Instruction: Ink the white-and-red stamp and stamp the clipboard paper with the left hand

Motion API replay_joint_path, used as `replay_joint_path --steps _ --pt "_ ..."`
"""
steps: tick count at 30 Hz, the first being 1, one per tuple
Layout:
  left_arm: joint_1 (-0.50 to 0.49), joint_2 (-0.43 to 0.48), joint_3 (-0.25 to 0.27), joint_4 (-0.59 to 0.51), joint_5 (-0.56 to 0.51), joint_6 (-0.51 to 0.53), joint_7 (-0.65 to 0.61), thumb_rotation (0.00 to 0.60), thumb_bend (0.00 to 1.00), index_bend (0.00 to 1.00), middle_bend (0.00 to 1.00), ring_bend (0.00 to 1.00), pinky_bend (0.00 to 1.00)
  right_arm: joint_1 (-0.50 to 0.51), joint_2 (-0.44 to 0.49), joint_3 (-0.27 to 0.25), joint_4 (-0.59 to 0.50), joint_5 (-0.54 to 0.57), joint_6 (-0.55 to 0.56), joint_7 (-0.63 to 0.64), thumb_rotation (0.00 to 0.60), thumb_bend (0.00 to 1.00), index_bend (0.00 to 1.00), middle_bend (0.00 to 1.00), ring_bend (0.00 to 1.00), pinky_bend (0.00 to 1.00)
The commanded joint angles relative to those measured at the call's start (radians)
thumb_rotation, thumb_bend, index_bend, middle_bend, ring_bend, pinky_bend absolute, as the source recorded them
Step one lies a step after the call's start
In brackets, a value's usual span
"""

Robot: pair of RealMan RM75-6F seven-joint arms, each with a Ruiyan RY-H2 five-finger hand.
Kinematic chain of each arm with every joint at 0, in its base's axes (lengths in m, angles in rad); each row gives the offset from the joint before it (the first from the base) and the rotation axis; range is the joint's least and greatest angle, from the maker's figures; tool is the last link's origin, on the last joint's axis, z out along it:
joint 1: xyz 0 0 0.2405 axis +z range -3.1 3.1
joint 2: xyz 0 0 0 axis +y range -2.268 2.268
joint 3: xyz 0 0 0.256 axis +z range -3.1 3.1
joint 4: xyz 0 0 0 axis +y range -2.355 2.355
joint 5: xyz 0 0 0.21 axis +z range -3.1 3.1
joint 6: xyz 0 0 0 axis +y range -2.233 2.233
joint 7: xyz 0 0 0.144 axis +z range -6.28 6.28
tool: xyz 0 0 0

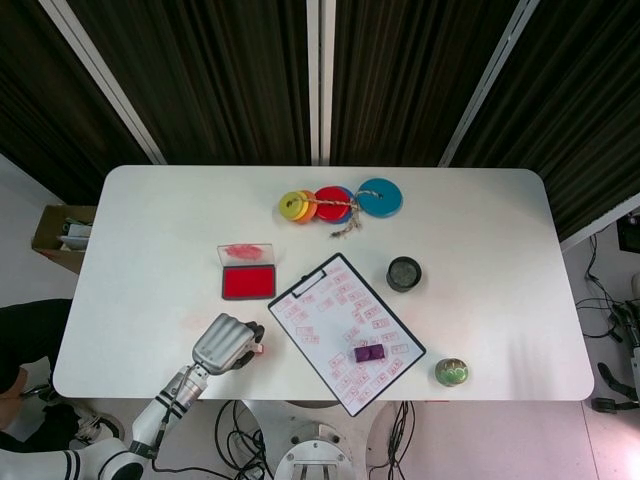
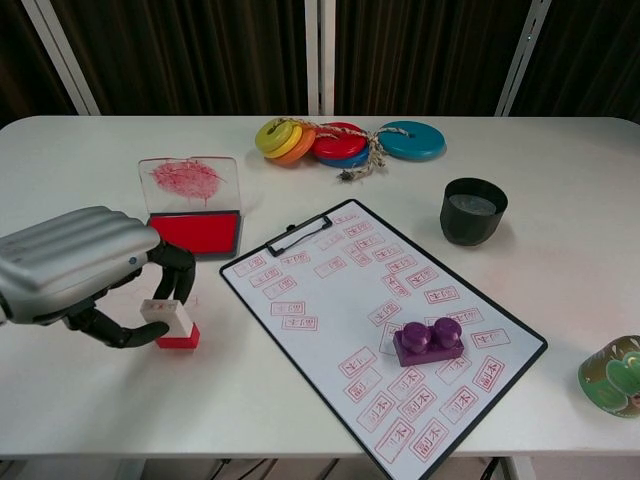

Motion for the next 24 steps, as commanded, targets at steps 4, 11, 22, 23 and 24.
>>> replay_joint_path --steps 4,11,22,23,24 --pt "-0.039 0.029 -0.037 -0.010 0.011 -0.009 -0.037 0.600 0.40 0.56 0.58 0.96 1.00 0.001 0.003 0.001 -0.003 -0.003 0.004 -0.005 0.600 0.19 0.00 0.00 0.00 0.00" --pt "-0.145 0.056 -0.167 0.025 -0.042 -0.078 -0.147 0.600 0.42 0.56 0.58 0.99 1.00 0.000 0.009 0.003 -0.019 -0.007 0.013 -0.015 0.600 0.19 0.00 0.00 0.00 0.00" --pt "-0.285 -0.022 -0.233 0.254 -0.148 -0.213 -0.217 0.600 0.43 0.57 0.59 1.00 1.00 -0.003 0.025 0.010 -0.046 -0.002 0.023 -0.029 0.600 0.20 0.00 0.00 0.00 0.00" --pt "-0.289 -0.033 -0.228 0.273 -0.151 -0.218 -0.220 0.600 0.43 0.57 0.59 1.00 1.00 -0.004 0.027 0.010 -0.046 -0.002 0.027 -0.029 0.600 0.20 0.00 0.00 0.00 0.00" --pt "-0.293 -0.046 -0.220 0.298 -0.154 -0.222 -0.224 0.600 0.43 0.57 0.59 1.00 1.00 -0.006 0.028 0.011 -0.046 -0.001 0.029 -0.029 0.600 0.20 0.00 0.00 0.00 0.00"
